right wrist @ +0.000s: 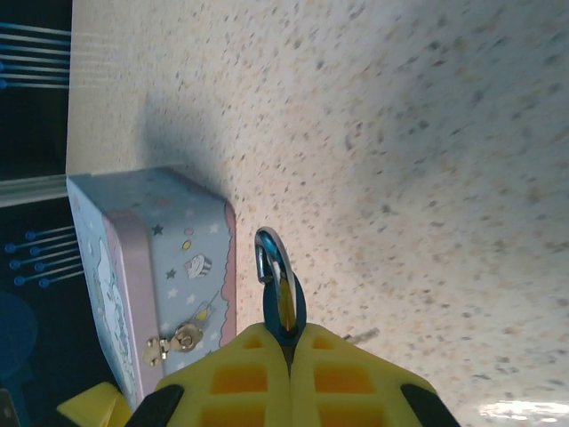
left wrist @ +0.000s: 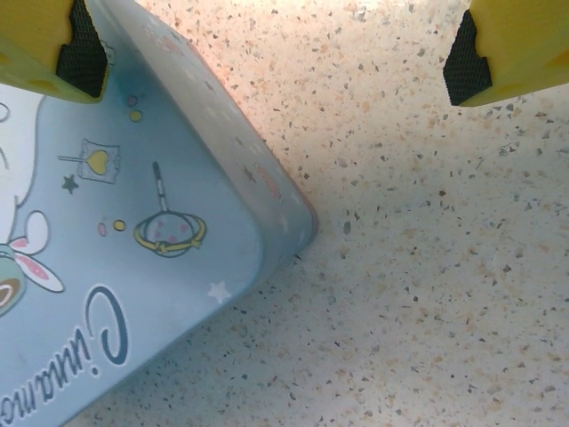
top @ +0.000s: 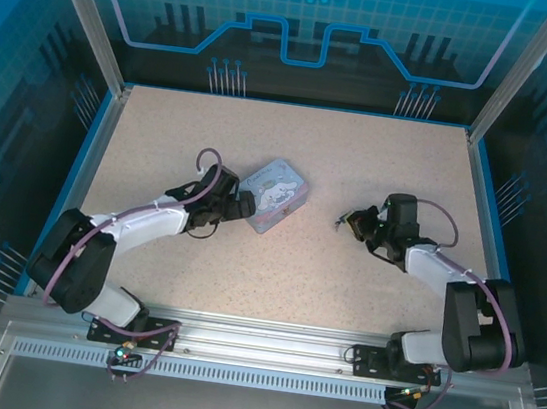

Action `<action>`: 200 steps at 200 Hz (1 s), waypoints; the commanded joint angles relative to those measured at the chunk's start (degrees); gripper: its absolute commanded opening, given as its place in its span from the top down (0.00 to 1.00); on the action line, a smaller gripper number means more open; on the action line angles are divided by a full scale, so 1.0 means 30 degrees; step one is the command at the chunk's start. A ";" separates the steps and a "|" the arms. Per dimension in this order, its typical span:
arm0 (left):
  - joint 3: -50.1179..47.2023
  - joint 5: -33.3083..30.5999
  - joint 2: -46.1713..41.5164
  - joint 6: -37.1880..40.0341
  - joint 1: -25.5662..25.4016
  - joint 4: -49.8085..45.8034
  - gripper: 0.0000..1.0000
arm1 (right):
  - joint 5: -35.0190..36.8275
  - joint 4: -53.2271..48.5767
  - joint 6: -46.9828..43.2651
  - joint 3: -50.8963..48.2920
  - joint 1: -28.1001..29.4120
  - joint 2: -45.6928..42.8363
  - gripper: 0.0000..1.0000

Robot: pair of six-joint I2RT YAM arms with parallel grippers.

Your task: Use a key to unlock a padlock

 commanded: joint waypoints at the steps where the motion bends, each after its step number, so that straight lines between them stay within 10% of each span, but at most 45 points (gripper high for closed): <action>1: 0.1179 0.0749 -0.0928 0.0757 0.0352 -0.1372 0.01 | -0.1029 -0.0210 -0.0794 -0.0193 -0.0821 0.0262 1.00; 200: 0.1816 0.1403 -0.5467 0.0573 0.0734 -0.4355 0.01 | -0.1716 -0.1145 -0.2034 -0.2531 -0.3823 0.0258 0.95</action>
